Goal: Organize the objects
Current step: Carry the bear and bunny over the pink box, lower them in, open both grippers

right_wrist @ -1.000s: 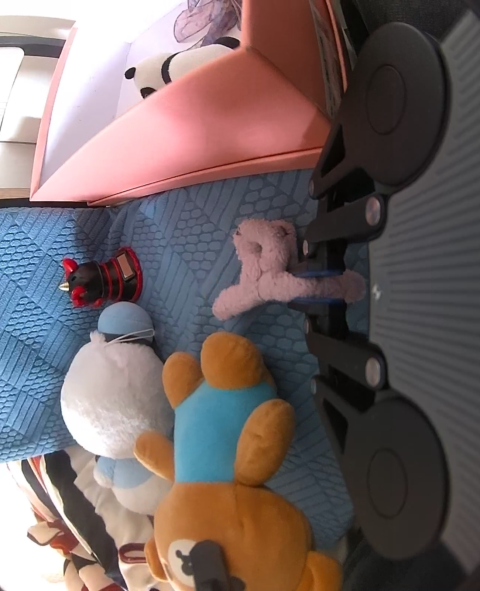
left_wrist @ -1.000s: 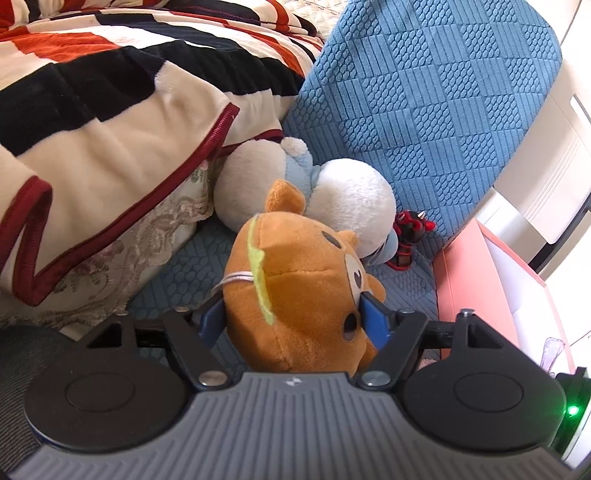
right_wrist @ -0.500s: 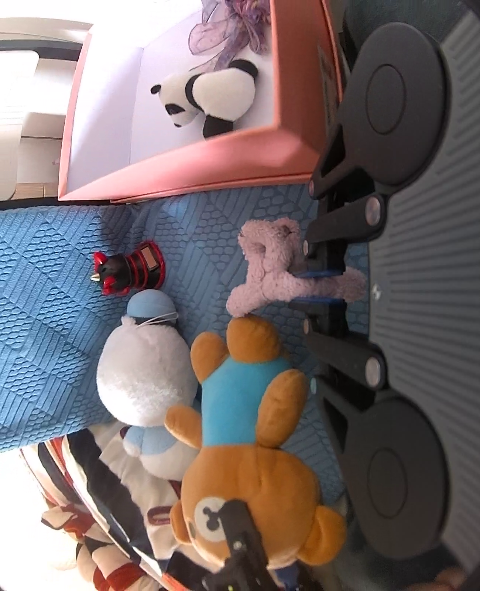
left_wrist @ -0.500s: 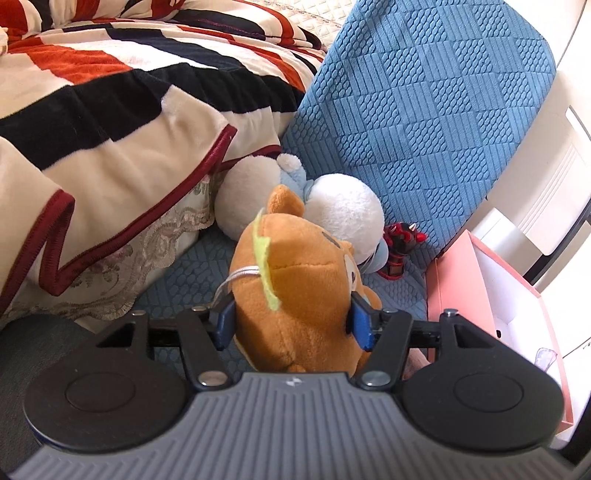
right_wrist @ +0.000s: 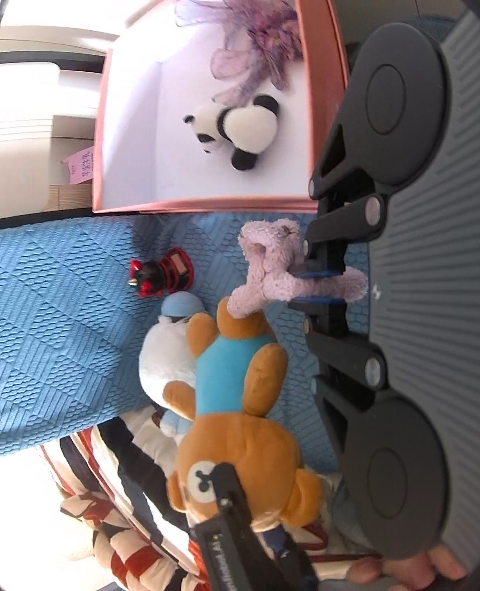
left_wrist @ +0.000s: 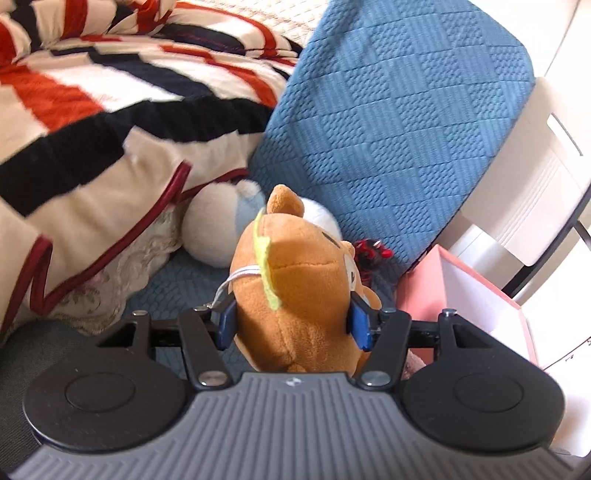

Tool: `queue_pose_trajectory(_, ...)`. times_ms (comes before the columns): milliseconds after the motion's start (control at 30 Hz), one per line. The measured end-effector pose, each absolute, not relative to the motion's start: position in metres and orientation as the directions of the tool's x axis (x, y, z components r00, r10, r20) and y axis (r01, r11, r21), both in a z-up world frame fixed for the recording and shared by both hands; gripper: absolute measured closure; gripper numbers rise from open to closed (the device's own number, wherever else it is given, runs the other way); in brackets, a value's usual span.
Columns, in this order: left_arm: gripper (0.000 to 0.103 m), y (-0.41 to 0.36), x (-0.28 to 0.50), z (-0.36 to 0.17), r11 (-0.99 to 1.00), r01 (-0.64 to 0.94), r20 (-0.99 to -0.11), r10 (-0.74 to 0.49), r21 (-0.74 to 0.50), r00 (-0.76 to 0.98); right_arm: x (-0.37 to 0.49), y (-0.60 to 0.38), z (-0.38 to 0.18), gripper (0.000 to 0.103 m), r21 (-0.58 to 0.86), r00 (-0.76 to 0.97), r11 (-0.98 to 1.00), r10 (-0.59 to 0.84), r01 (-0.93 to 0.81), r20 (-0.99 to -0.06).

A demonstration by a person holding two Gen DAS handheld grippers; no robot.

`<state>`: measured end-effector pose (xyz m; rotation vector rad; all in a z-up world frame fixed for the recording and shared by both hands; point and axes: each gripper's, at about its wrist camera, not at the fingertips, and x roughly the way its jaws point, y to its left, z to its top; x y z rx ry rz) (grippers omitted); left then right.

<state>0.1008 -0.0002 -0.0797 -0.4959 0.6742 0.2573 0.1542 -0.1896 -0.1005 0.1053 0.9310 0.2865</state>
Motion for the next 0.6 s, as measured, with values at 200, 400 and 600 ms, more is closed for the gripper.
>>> queue_pose_trajectory(200, 0.038, -0.021, 0.121, -0.052, 0.863, -0.346, -0.639, 0.036, -0.368, 0.769, 0.163, -0.209, -0.079, 0.090, 0.239, 0.554, 0.952, 0.305, -0.190, -0.775)
queue_pose_trajectory(400, 0.038, -0.049, 0.142, -0.023, 0.888, -0.287, -0.603, 0.013, -0.360, 0.797, 0.175, -0.227, -0.054, 0.090, 0.229, 0.582, 0.955, 0.295, -0.187, -0.757)
queue_pose_trajectory(600, 0.038, -0.068, 0.171, -0.001, 0.888, -0.265, -0.574, 0.002, -0.375, 0.819, 0.193, -0.254, -0.037, 0.090, 0.228, 0.611, 0.959, 0.282, -0.167, -0.739)
